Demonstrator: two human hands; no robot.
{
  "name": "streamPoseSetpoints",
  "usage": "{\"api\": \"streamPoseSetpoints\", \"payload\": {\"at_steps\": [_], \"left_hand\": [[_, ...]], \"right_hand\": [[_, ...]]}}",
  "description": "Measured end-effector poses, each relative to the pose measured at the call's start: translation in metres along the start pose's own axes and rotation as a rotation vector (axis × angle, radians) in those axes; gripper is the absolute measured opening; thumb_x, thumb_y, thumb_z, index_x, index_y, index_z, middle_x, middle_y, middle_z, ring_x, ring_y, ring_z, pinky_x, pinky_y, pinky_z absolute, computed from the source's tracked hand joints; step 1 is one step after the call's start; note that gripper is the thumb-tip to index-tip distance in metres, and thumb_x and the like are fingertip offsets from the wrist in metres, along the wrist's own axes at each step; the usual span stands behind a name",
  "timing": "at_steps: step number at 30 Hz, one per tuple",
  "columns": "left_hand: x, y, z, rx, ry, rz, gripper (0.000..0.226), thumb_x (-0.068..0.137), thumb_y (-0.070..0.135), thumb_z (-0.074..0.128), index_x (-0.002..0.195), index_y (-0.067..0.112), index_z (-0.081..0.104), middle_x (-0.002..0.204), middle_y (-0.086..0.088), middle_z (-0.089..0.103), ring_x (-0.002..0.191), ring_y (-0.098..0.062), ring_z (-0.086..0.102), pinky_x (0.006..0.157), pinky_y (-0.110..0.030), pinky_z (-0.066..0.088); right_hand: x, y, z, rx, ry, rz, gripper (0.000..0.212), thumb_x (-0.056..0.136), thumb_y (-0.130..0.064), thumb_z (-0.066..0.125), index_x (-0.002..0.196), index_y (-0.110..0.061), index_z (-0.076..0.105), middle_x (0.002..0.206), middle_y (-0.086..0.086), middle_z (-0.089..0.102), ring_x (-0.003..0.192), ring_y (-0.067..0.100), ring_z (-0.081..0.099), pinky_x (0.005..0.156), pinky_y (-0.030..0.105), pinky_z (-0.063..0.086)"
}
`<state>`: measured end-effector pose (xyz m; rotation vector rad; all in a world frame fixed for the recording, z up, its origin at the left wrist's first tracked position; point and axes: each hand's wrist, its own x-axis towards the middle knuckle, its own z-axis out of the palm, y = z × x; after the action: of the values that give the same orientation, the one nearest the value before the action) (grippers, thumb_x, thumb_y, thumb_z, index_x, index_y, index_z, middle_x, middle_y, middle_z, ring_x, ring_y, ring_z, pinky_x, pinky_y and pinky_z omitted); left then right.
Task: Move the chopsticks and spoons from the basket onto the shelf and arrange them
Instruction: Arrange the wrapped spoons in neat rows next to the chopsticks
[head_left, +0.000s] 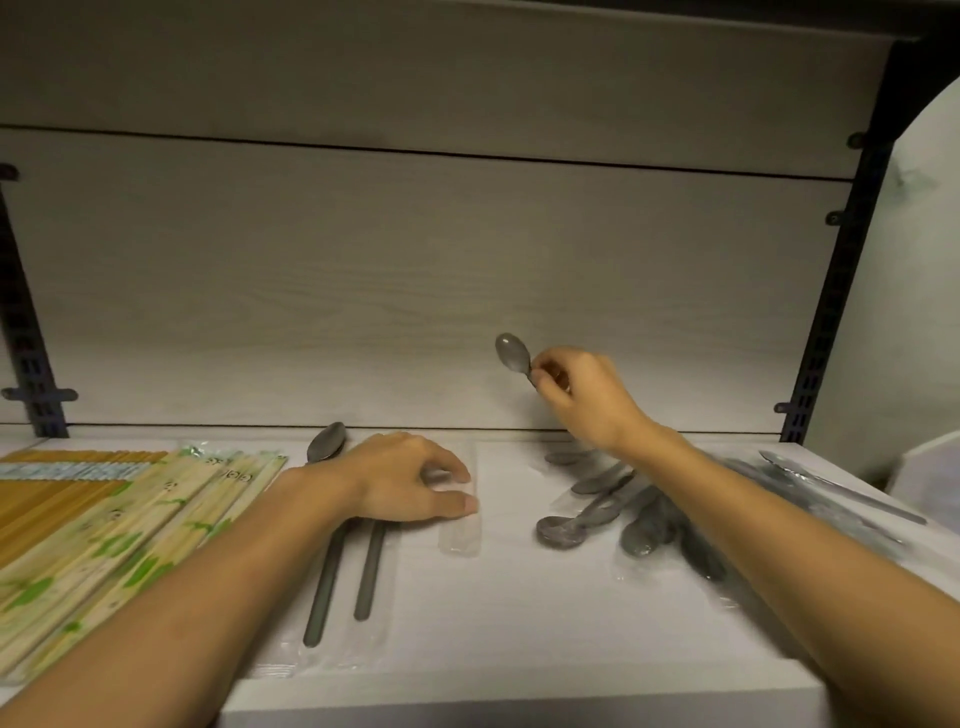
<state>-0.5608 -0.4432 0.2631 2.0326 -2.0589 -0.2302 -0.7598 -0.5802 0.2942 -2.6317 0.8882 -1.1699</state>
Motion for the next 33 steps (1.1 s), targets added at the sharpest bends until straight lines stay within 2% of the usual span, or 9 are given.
{"api": "streamPoseSetpoints", "payload": {"at_steps": [3,5,7,10,15,19,23,27,33], "left_hand": [[0.000,-0.006,-0.003,0.127,0.033,-0.038,0.053,0.076,0.072,0.052,0.121,0.044,0.058,0.125,0.018,0.060,0.118,-0.011,0.052,0.096,-0.027,0.040],[-0.001,-0.008,-0.008,0.136,0.039,-0.080,0.059,0.076,0.074,0.051,0.126,0.043,0.055,0.125,0.013,0.061,0.118,-0.015,0.054,0.095,-0.029,0.041],[-0.003,-0.011,-0.014,0.059,0.080,-0.118,0.061,0.077,0.072,0.052,0.129,0.040,0.054,0.129,0.007,0.060,0.120,-0.018,0.054,0.100,-0.033,0.042],[-0.007,-0.019,-0.025,0.104,0.172,-0.128,0.049,0.086,0.059,0.052,0.128,0.035,0.055,0.130,0.002,0.060,0.120,-0.021,0.053,0.101,-0.035,0.041],[-0.023,-0.031,-0.028,0.109,0.150,-0.132,0.039,0.089,0.055,0.051,0.119,0.032,0.060,0.124,0.002,0.061,0.109,-0.023,0.056,0.095,-0.039,0.046],[-0.027,-0.030,-0.025,0.042,0.182,-0.079,0.028,0.090,0.047,0.052,0.109,0.031,0.065,0.119,0.003,0.063,0.099,-0.017,0.056,0.090,-0.037,0.047],[-0.025,-0.027,-0.022,0.012,0.189,-0.065,0.023,0.091,0.041,0.054,0.107,0.030,0.066,0.118,0.004,0.063,0.096,-0.015,0.056,0.086,-0.032,0.047],[-0.026,-0.027,-0.021,0.019,0.203,-0.068,0.022,0.091,0.041,0.054,0.107,0.030,0.066,0.115,0.003,0.064,0.094,-0.016,0.056,0.085,-0.033,0.048],[-0.028,-0.024,-0.018,0.035,0.191,-0.044,0.026,0.091,0.043,0.055,0.111,0.031,0.065,0.116,0.007,0.065,0.097,-0.012,0.057,0.086,-0.031,0.047]], "right_hand": [[0.000,-0.026,-0.002,0.187,0.055,0.099,0.005,0.090,-0.019,0.056,0.094,-0.021,0.060,0.074,0.002,0.068,0.070,0.014,0.062,0.062,0.020,0.046],[-0.005,-0.043,0.004,0.338,-0.007,0.187,0.015,0.089,-0.012,0.058,0.100,-0.021,0.054,0.076,0.010,0.069,0.066,0.020,0.062,0.065,0.031,0.050],[-0.011,-0.057,0.014,0.415,-0.106,0.288,0.016,0.089,-0.007,0.055,0.092,-0.023,0.058,0.076,0.017,0.067,0.063,0.022,0.058,0.061,0.036,0.051],[-0.017,-0.072,0.030,0.409,-0.231,0.391,0.014,0.091,-0.014,0.057,0.083,-0.018,0.067,0.076,0.009,0.063,0.062,0.020,0.055,0.055,0.029,0.048],[-0.021,-0.079,0.049,0.307,-0.291,0.408,0.016,0.090,-0.025,0.061,0.088,-0.012,0.071,0.076,-0.001,0.062,0.070,0.015,0.057,0.064,0.025,0.046],[-0.029,-0.079,0.059,0.229,-0.303,0.338,0.011,0.087,-0.017,0.061,0.085,-0.022,0.070,0.085,-0.003,0.066,0.068,0.005,0.056,0.057,0.007,0.039],[-0.036,-0.075,0.061,0.142,-0.314,0.248,0.012,0.088,-0.020,0.062,0.091,-0.024,0.072,0.086,-0.004,0.067,0.069,0.002,0.055,0.055,0.003,0.036],[-0.038,-0.072,0.058,0.100,-0.299,0.205,0.009,0.090,-0.025,0.061,0.092,-0.024,0.070,0.083,-0.003,0.066,0.069,0.004,0.053,0.056,0.007,0.036],[-0.040,-0.074,0.032,-0.082,-0.250,0.126,0.030,0.090,-0.034,0.059,0.117,-0.021,0.062,0.101,-0.001,0.063,0.086,0.015,0.055,0.079,0.029,0.046]]}}
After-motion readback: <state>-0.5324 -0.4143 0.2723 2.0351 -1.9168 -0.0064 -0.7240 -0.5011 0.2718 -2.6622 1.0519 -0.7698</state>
